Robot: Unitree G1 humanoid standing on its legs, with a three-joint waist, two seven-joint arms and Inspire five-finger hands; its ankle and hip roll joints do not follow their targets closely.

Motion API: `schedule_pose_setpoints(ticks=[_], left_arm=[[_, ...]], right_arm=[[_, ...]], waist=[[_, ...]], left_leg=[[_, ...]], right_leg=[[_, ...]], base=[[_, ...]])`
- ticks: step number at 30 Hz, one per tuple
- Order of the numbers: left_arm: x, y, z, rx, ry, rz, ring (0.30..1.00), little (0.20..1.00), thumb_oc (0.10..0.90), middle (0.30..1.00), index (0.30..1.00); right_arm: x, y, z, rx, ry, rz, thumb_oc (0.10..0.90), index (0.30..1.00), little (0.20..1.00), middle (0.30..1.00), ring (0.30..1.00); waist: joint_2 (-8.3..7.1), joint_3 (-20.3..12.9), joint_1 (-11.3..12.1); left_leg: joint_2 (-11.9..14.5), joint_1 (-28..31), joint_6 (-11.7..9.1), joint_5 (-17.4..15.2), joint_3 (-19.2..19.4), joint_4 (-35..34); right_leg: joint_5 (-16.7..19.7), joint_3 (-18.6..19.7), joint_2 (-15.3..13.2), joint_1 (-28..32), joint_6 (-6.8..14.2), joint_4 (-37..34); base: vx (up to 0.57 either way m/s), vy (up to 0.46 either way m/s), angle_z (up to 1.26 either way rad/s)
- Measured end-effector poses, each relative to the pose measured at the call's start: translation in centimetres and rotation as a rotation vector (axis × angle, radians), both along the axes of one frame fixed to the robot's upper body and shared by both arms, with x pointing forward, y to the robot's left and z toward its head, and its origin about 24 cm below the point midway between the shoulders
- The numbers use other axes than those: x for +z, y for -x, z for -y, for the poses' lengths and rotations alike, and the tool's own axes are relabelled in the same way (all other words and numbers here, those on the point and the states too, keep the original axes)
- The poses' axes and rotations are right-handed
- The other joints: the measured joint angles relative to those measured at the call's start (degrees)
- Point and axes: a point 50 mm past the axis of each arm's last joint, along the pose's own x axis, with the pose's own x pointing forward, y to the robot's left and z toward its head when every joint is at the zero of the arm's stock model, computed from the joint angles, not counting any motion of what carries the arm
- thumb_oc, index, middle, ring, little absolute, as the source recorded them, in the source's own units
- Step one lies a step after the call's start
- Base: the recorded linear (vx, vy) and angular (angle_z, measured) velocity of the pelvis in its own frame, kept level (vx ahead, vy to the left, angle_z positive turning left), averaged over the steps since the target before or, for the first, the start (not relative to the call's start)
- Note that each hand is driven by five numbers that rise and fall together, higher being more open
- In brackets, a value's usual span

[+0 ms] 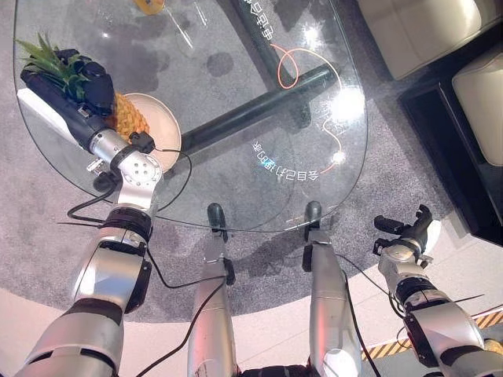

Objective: Pick up the fruit to the plate

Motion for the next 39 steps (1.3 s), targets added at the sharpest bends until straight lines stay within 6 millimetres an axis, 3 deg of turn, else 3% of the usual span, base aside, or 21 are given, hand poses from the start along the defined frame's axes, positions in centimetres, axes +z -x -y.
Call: schedule_pose_setpoints(ticks=[3, 12, 17, 20, 22, 26, 27, 30, 35, 39], left_arm=[[0.0, -0.1, 0.0, -0.011, -0.007, -0.008, 0.526, 0.464, 0.364, 0.526, 0.526], [0.0, -0.2, 0.2, -0.02, -0.021, -0.014, 0.531, 0.469, 0.369, 0.531, 0.531], [-0.1, -0.2, 0.3, -0.023, -0.034, -0.025, 0.622, 0.576, 0.476, 0.622, 0.622], [-0.2, -0.3, 0.2, -0.021, -0.037, -0.036, 0.613, 0.565, 0.465, 0.613, 0.613], [-0.2, -0.3, 0.2, -0.024, -0.039, -0.04, 0.662, 0.623, 0.523, 0.662, 0.662], [-0.1, -0.4, 0.2, -0.026, -0.04, -0.038, 0.674, 0.636, 0.536, 0.674, 0.674], [-0.1, -0.4, 0.3, -0.026, -0.038, -0.036, 0.721, 0.691, 0.591, 0.721, 0.721], [0.1, -0.4, 0.2, -0.029, -0.019, -0.028, 0.761, 0.738, 0.638, 0.761, 0.761], [0.1, -0.4, 0.2, -0.029, -0.02, -0.027, 0.787, 0.768, 0.668, 0.787, 0.787], [0.2, -0.4, 0.2, -0.029, -0.02, -0.025, 0.766, 0.744, 0.644, 0.766, 0.766]], right_arm=[[0.0, 0.0, 0.0, 0.0, -0.001, 0.0, 0.8, 0.9, 0.9, 0.9, 0.9], [-0.1, -0.5, -1.3, 0.023, -0.025, 0.01, 0.8, 0.9, 0.9, 0.9, 0.9], [-0.1, -0.6, -1.3, 0.024, -0.026, 0.012, 0.8, 0.9, 0.9, 0.9, 0.9], [-0.1, -0.6, -1.3, 0.024, -0.025, 0.012, 0.8, 0.9, 0.9, 0.9, 0.9], [-0.1, -0.6, -1.3, 0.025, -0.025, 0.012, 0.8, 0.9, 0.9, 0.9, 0.9], [-0.1, -0.6, -1.3, 0.025, -0.026, 0.012, 0.8, 0.9, 0.9, 0.9, 0.9], [-0.1, -0.6, -1.4, 0.025, -0.026, 0.012, 0.8, 0.9, 0.9, 0.9, 0.9], [-0.1, -0.6, -1.4, 0.025, -0.026, 0.012, 0.8, 0.9, 0.9, 0.9, 0.9], [0.0, -0.6, -1.4, 0.025, -0.025, 0.013, 0.8, 0.9, 0.9, 0.9, 0.9], [0.0, -0.6, -1.4, 0.025, -0.025, 0.016, 0.8, 0.9, 0.9, 0.9, 0.9]], waist=[[-0.34, 0.01, 0.05], [-0.37, 0.0, 0.04], [-0.41, -0.01, 0.04], [-0.44, -0.01, -0.03], [-0.46, 0.0, 0.01], [-0.46, 0.0, 0.01], [-0.46, 0.0, 0.02], [-0.46, 0.0, 0.0], [-0.46, 0.0, 0.01], [-0.46, 0.0, 0.09]], left_leg=[[-0.01, -0.14, 0.0, 0.0, 0.0, -0.03], [0.03, -0.25, 0.0, 0.0, 0.0, -0.03], [0.04, -0.54, -0.01, 0.01, -0.01, -0.04], [0.06, -0.57, -0.01, 0.0, -0.01, -0.04], [0.06, -0.59, -0.01, 0.0, -0.01, -0.06], [0.06, -0.59, -0.01, 0.0, -0.02, -0.09], [0.06, -0.61, -0.02, 0.01, -0.02, -0.1], [0.06, -0.63, -0.01, 0.01, -0.02, -0.11], [0.07, -0.91, -0.02, 0.01, -0.03, -0.13], [0.06, -0.92, -0.02, 0.01, -0.04, -0.13]], right_leg=[[0.0, 0.0, 0.0, -0.09, 0.0, -0.03], [0.0, -0.02, 0.05, -0.16, 0.0, -0.05], [0.0, -0.02, 0.07, -0.43, 0.0, -0.07], [0.0, -0.04, 0.08, -0.46, 0.0, -0.1], [0.0, -0.04, 0.09, -0.49, 0.0, -0.1], [0.0, -0.04, 0.1, -0.48, 0.0, -0.1], [0.0, -0.05, 0.1, -0.52, 0.0, -0.1], [0.0, -0.04, 0.1, -0.56, 0.0, -0.11], [-0.01, -0.07, 0.11, -0.79, 0.0, -0.17], [-0.01, -0.1, 0.11, -0.76, 0.0, -0.19]], base=[[0.0, 0.0, 0.0], [0.0, 0.0, 0.0], [0.0, 0.0, 0.0], [0.0, 0.0, 0.0], [0.0, 0.0, 0.0], [0.0, 0.0, 0.0], [0.0, 0.0, 0.0], [-0.01, 0.0, 0.0], [0.0, 0.0, 0.0], [0.0, 0.0, 0.0]])
